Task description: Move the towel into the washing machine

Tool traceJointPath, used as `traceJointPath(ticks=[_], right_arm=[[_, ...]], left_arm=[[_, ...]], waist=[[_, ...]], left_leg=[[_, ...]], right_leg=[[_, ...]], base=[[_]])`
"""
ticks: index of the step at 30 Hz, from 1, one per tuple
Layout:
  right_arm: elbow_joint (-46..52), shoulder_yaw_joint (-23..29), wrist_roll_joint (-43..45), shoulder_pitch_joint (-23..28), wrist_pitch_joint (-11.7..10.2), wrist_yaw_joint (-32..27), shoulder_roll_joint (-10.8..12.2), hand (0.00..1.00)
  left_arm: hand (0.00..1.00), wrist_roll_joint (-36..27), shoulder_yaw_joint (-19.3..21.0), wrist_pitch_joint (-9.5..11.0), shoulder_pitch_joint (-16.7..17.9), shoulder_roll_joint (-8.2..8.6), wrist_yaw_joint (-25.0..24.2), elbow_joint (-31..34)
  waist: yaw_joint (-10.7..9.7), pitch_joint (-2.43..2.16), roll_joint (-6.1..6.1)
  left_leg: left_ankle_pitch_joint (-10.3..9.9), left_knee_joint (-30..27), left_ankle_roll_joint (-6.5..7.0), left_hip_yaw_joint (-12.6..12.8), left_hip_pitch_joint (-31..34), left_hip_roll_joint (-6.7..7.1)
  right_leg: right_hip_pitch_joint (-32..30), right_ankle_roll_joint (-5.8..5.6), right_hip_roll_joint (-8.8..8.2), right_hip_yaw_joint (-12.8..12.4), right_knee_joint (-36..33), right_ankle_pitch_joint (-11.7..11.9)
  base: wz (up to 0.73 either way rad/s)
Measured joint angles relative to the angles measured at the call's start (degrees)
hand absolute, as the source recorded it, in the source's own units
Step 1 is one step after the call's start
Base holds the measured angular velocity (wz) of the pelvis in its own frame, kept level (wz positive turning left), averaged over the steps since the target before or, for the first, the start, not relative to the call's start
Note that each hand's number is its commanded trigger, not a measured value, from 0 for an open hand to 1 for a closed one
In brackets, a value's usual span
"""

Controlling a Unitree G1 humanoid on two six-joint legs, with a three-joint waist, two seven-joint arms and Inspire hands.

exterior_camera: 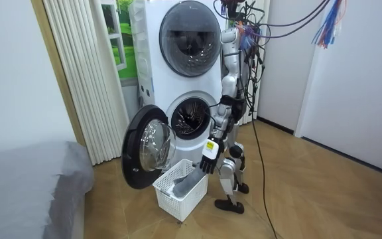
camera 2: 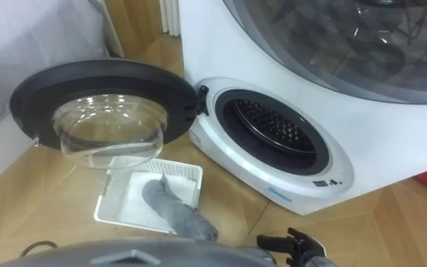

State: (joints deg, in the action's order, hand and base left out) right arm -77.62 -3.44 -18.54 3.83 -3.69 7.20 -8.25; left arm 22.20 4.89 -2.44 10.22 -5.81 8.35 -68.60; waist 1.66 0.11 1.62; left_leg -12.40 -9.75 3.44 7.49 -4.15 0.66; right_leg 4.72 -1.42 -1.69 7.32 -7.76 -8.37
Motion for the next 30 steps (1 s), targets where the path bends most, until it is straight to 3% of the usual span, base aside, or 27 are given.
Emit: traceJointPath(ticks=[4,11,18,24,27,30], right_arm=[[0.2,-0.4,-0.7,-0.5,-0.3,0.2,-0.1,0.0],[1.2,-1.6,1.3,-2.8,-1.2,2.3,-0.3,0.0],[-0.4,-2.3,2.5,-6.5,-2.0,2.1,-0.2,0.0],[-1.2,-4.3,5.0,-10.8,-1.9,0.3,0.2,0.0],[-2.2,-5.3,4.9,-13.8,-1.9,-0.2,0.8,0.0],[-2.1,-6.8,4.8,-15.9,-1.8,-0.3,1.4,0.0]], left_arm=[[0.0,0.0,-1.5,0.6,-1.4,-0.51,0.0,1.0],[0.0,0.0,-3.4,5.7,-6.9,-1.47,1.6,2.2],[0.0,1.2,-7.5,9.3,-13.6,-0.93,3.3,-1.0],[0.0,2.3,-11.9,9.7,-18.1,0.26,5.4,-4.4],[0.0,3.7,-13.1,9.7,-21.7,1.48,6.0,-4.9],[0.0,5.0,-13.5,10.0,-26.0,2.34,6.2,-6.1]], waist=[[-0.2,-0.03,0.08],[-1.8,0.13,-0.44],[-2.9,1.1,-2.12],[-4.0,1.43,-2.35],[-4.6,2.77,-2.1],[-4.8,3.17,-2.09]], left_leg=[[0.0,-0.6,0.02,0.0,1.9,0.0],[0.3,-2.1,0.27,0.0,7.3,-0.01],[0.4,-3.7,0.32,0.7,12.8,-0.2],[0.5,-5.3,0.4,1.3,18.7,-0.6],[0.5,-7.3,0.4,1.8,22.2,-0.9],[0.4,-9.9,0.4,1.8,27.3,-0.94]], right_leg=[[-1.5,0.18,0.0,-0.1,-0.2,0.1],[-6.8,0.33,-0.25,0.1,-1.4,0.2],[-13.2,0.4,-0.29,-0.9,-3.5,0.3],[-20.6,0.4,-0.31,-1.2,-7.5,0.3],[-24.9,0.46,-0.21,-2.5,-10.5,0.2],[-30.1,0.55,-0.39,-2.8,-12.9,0.2]], base=[[0.0],[0.0],[-0.07],[-0.1],[-0.09],[-0.07]])
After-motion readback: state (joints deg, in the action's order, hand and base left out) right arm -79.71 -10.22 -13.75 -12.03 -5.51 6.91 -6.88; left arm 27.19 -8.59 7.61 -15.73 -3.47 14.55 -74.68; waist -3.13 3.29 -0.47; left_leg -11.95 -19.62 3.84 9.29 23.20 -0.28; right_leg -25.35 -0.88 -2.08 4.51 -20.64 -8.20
